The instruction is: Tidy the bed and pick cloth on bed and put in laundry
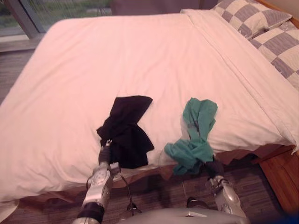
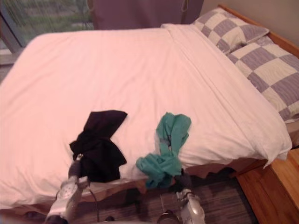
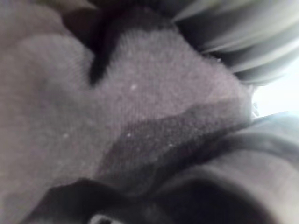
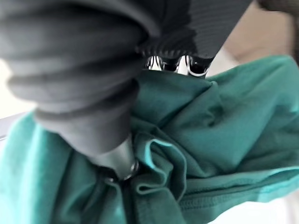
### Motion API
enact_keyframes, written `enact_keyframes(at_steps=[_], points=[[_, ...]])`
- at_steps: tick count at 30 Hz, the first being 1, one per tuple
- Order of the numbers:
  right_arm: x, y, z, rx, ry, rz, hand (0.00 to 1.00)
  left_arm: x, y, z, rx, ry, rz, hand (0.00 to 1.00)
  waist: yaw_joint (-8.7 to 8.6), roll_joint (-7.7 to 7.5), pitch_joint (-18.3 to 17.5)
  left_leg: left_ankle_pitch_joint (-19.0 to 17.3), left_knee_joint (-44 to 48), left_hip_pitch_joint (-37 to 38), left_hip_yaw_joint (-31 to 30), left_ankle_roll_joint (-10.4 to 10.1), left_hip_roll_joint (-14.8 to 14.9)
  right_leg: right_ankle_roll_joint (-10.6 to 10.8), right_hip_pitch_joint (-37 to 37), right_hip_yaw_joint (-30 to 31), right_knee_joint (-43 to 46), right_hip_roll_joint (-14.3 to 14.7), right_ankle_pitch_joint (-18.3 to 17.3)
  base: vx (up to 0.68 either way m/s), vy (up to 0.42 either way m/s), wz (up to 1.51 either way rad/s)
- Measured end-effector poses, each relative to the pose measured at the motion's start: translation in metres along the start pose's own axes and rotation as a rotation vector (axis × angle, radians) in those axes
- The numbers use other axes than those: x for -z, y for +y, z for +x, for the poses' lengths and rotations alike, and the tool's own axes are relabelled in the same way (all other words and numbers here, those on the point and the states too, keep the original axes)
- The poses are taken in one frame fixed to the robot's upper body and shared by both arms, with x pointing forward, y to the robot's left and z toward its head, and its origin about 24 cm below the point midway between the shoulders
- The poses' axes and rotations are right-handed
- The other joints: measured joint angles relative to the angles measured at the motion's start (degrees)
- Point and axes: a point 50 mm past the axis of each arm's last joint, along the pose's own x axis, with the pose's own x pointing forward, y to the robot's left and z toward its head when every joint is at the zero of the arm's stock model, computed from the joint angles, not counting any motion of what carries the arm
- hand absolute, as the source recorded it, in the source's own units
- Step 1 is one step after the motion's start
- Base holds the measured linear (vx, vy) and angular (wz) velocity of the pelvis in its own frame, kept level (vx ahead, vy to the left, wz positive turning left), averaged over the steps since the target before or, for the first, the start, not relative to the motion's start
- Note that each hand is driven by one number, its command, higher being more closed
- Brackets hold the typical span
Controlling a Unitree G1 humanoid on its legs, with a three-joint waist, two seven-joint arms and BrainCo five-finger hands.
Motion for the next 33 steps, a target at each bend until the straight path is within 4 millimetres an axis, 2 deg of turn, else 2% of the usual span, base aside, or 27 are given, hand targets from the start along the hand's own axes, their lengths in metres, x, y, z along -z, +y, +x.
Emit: enact_keyframes(at_steps=[2, 3, 4, 5, 7, 8, 10, 13, 14, 15, 16, 17, 18, 19, 20, 21, 22, 23, 25, 27, 29, 31, 33], points=[[0.016, -0.007, -0.018, 0.019, 0.054, 0.013, 1.0, 0.019, -0.004, -0.01, 0.008, 0.057, -0.067, 1.0, -0.39, 0.32, -0.25, -0.19, -0.05, -0.88, -4.2, 0.35, -0.11, -0.56, 0.06, -0.44, 3.87, -0.1, -4.14, -0.08, -0.076, 1.01], [0.028, -0.011, -0.033, 0.032, 0.089, 0.033, 1.0, 0.032, -0.005, -0.018, 0.016, 0.095, -0.093, 1.0, -1.85, 0.48, -0.45, -0.2, -0.16, -2.25, -8.38, 1.22, -0.41, -0.82, 0.19, 2.07, 6.42, 1.67, -9.38, -0.09, -0.144, 1.99], [0.041, -0.017, -0.055, 0.059, 0.135, 0.052, 1.0, 0.046, -0.005, -0.028, 0.015, 0.127, -0.118, 1.0, -2.58, -0.29, -1.45, 0.22, -0.32, -4.04, -12.85, 1.77, -1.5, -2.23, 0.22, 5.27, 8.18, 3.34, -11.8, -0.04, -0.133, 2.26], [0.046, -0.019, -0.067, 0.072, 0.149, 0.058, 1.0, 0.058, -0.004, -0.038, 0.005, 0.155, -0.146, 1.0, -2.04, -0.45, -2.16, 0.54, -0.33, -4.95, -14.45, 2.24, -2.18, -2.34, 0.13, 5.57, 9.38, 3.38, -13.42, 0.02, -0.095, 1.76], [0.048, -0.023, -0.078, 0.062, 0.165, 0.047, 1.0, 0.078, 0.001, -0.058, -0.029, 0.195, -0.194, 1.0, -0.43, -0.75, -3.02, 0.92, -0.32, -5.84, -15.37, 2.69, -2.74, -2.12, 0.42, 4.5, 9.7, 3.09, -14.42, 0.05, -0.045, 0.84], [0.048, -0.022, -0.081, 0.033, 0.164, 0.017, 1.0, 0.078, 0.008, -0.068, -0.052, 0.169, -0.215, 1.0, 1.39, -0.36, -3.44, 1.3, -0.31, -6.41, -16.26, 2.97, -3.45, -1.66, 1.51, 1.84, 9.5, 2.17, -14.79, 0.04, -0.011, 0.87], [0.044, -0.011, -0.074, -0.031, 0.153, -0.026, 1.0, 0.082, 0.013, -0.075, -0.083, 0.179, -0.261, 1.0, 2.08, -0.3, -4.46, 2.24, -0.17, -8.19, -19.68, 3.02, -4.93, -0.64, 2.33, -2.09, 9.6, 0.87, -15.06, 0.08, -0.009, 1.18], [0.032, 0.018, -0.06, -0.138, 0.093, -0.071, 1.0, 0.078, 0.011, -0.077, -0.086, 0.153, -0.287, 1.0, 3.93, -0.79, -4.4, 3.67, 0.0, -9.82, -25.43, 3.99, -7.93, -0.29, 5.13, -8.38, 10.77, -1.48, -15.02, 0.11, -0.014, 1.22], [0.027, 0.025, -0.056, -0.156, 0.067, -0.08, 1.0, 0.076, 0.007, -0.079, -0.081, 0.14, -0.306, 1.0, 4.7, -1.01, -3.92, 3.24, -0.12, -10.31, -26.09, 5.59, -8.98, -0.04, 6.45, -10.67, 11.43, -2.42, -14.86, 0.1, -0.007, 1.38], [0.026, 0.028, -0.055, -0.161, 0.059, -0.082, 1.0, 0.074, 0.004, -0.079, -0.076, 0.133, -0.316, 1.0, 4.69, -0.98, -3.79, 2.44, 0.67, -10.97, -24.16, 6.92, -9.16, 0.31, 7.31, -12.18, 11.65, -2.9, -14.63, 0.08, 0.016, 1.87], [0.023, 0.031, -0.054, -0.159, 0.047, -0.086, 1.0, 0.071, -0.001, -0.077, -0.061, 0.125, -0.344, 1.0, 4.19, -1.07, -3.56, 0.37, 3.24, -12.46, -18.06, 9.89, -8.76, 1.05, 9.72, -15.66, 11.77, -3.42, -13.35, 0.08, 0.025, 1.86], [0.02, 0.032, -0.053, -0.16, 0.039, -0.097, 1.0, 0.069, -0.004, -0.075, -0.05, 0.12, -0.356, 1.0, 3.84, -0.66, -3.29, -0.34, 4.64, -13.1, -15.5, 10.91, -8.33, 0.83, 11.06, -17.32, 12.01, -3.36, -12.38, 0.13, 0.029, 2.51], [0.016, 0.029, -0.054, -0.154, 0.031, -0.117, 1.0, 0.067, -0.009, -0.072, -0.025, 0.119, -0.357, 1.0, 3.42, 0.55, -2.99, -1.11, 6.3, -13.64, -11.55, 11.98, -7.46, -0.14, 12.31, -20.01, 13.7, -3.21, -10.71, 0.15, 0.018, 2.44], [0.014, 0.021, -0.054, -0.139, 0.045, -0.146, 1.0, 0.064, -0.015, -0.067, -0.004, 0.122, -0.364, 1.0, 3.04, 2.67, -2.62, -1.53, 6.36, -13.94, -9.37, 12.95, -6.43, -1.63, 11.61, -21.85, 18.65, -3.47, -9.24, 0.14, 0.02, 2.31], [0.012, 0.017, -0.052, -0.134, 0.044, -0.165, 1.0, 0.065, -0.019, -0.067, 0.004, 0.13, -0.371, 1.0, 2.77, 4.03, -2.59, -1.35, 5.78, -14.33, -9.28, 13.22, -5.39, -2.06, 10.96, -21.91, 19.39, -2.62, -10.21, 0.12, -0.023, 1.9], [0.007, 0.014, -0.044, -0.136, 0.039, -0.186, 1.0, 0.061, -0.019, -0.061, 0.008, 0.122, -0.365, 1.0, 2.78, 4.13, -2.2, -0.93, 5.65, -14.6, -7.64, 13.28, -4.91, -3.01, 10.92, -20.77, 9.49, 0.52, -12.54, 0.07, -0.047, 1.34], [0.001, 0.015, -0.032, -0.153, 0.018, -0.197, 1.0, 0.057, -0.014, -0.054, 0.018, 0.115, -0.34, 1.0, 3.21, 2.88, 0.45, 0.3, 7.97, -15.31, -5.9, 11.73, -5.88, -1.96, 12.15, -22.08, 4.04, 0.62, -12.62, 0.07, -0.058, 1.05], [0.0, 0.012, -0.028, -0.151, 0.024, -0.207, 1.0, 0.06, -0.013, -0.053, 0.017, 0.135, -0.335, 1.0, 3.27, 2.9, 0.89, 1.06, 9.51, -16.26, -5.92, 10.62, -5.81, -1.14, 12.74, -22.27, 3.12, 0.44, -12.84, 0.09, -0.027, 0.51], [-0.004, 0.003, -0.016, -0.128, 0.043, -0.212, 1.0, 0.065, -0.013, -0.054, 0.028, 0.171, -0.332, 1.0, 3.91, 2.94, 1.39, 0.28, 11.7, -16.68, -5.98, 9.4, -6.65, -0.81, 13.34, -23.38, 3.61, -0.79, -12.77, 0.14, 0.001, 0.12], [-0.008, 0.002, -0.012, -0.146, 0.036, -0.213, 1.0, 0.063, -0.012, -0.052, 0.049, 0.173, -0.314, 1.0, 4.02, 2.67, 1.56, -0.11, 11.5, -16.38, -6.58, 9.24, -7.38, 0.17, 13.51, -24.19, 4.79, -1.48, -12.1, 0.12, 0.003, 0.21], [-0.008, 0.004, -0.01, -0.156, 0.045, -0.205, 1.0, 0.057, -0.013, -0.047, 0.084, 0.163, -0.269, 1.0, 3.93, 1.78, 2.13, 1.57, 8.47, -14.71, -8.59, 9.16, -8.25, 1.05, 14.02, -25.66, 6.59, -1.68, -10.92, 0.1, -0.026, 0.55], [0.004, 0.006, -0.011, -0.163, 0.086, -0.173, 1.0, 0.053, -0.009, -0.042, 0.093, 0.166, -0.232, 1.0, 3.58, 0.67, 2.59, 4.34, 2.91, -11.19, -12.56, 8.9, -8.88, 0.38, 15.29, -27.53, 10.17, -1.29, -8.51, 0.09, -0.083, 0.84], [0.01, 0.008, -0.01, -0.17, 0.114, -0.166, 1.0, 0.056, -0.005, -0.041, 0.081, 0.178, -0.223, 1.0, 3.68, 0.44, 2.7, 4.92, 1.24, -9.79, -14.41, 8.99, -8.9, -0.45, 15.0, -27.51, 14.39, -1.52, -6.4, 0.12, -0.051, 0.74]])
